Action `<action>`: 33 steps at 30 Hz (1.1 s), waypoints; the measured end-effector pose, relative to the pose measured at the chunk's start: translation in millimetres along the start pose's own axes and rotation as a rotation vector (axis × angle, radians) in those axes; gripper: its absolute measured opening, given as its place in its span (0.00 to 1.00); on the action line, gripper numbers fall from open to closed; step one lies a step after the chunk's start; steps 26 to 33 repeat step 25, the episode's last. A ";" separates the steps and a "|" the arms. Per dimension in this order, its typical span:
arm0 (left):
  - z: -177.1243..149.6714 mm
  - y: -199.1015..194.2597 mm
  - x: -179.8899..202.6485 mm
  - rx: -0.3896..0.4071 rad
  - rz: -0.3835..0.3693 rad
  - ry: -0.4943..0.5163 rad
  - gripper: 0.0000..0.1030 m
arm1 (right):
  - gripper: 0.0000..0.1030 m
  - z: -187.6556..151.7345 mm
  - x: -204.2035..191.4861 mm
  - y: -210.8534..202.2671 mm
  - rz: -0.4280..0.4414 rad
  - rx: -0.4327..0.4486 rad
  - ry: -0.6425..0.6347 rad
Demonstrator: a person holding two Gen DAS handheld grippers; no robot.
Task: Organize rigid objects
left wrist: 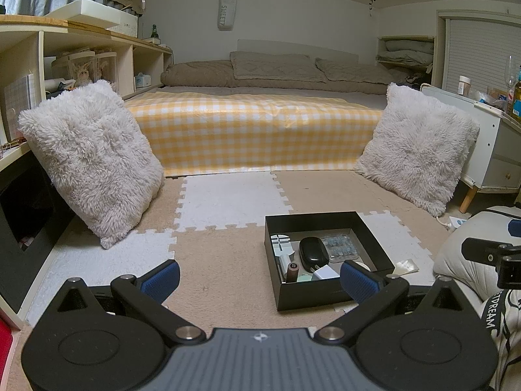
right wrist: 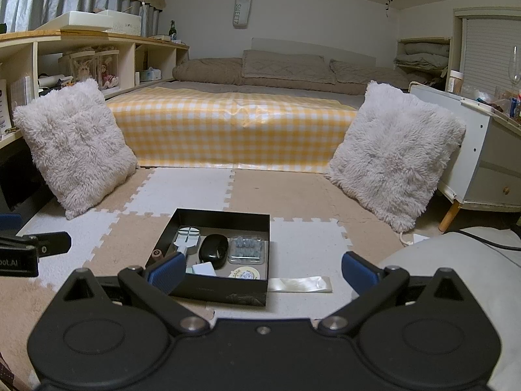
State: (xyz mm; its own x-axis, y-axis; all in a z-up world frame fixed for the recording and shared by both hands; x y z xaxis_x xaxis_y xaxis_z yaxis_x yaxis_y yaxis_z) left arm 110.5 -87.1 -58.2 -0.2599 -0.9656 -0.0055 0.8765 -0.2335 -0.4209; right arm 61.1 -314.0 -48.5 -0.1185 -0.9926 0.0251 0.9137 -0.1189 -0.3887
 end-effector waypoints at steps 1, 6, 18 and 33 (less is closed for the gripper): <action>0.0 0.0 0.0 0.000 -0.001 0.000 1.00 | 1.00 0.0 -0.4 -0.2 0.000 0.000 0.000; 0.1 -0.2 0.2 0.000 0.000 0.000 1.00 | 1.00 -0.2 0.0 -0.3 -0.002 0.000 -0.004; 0.3 -0.6 0.5 -0.001 -0.001 -0.006 1.00 | 1.00 -0.6 0.3 0.0 -0.004 0.000 -0.006; 0.1 -2.8 1.7 -0.002 0.002 -0.008 1.00 | 1.00 -0.6 0.3 -0.1 -0.004 0.000 -0.006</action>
Point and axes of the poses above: each gripper's, at about its wrist camera, not at the fingertips, and y roughly the way its jaws point, x to its right, z to its top, the point moved 9 cm from there along y, roughly the way its jaws point, and after that the axes turned 6 degrees about x, right-handed, at the moved point
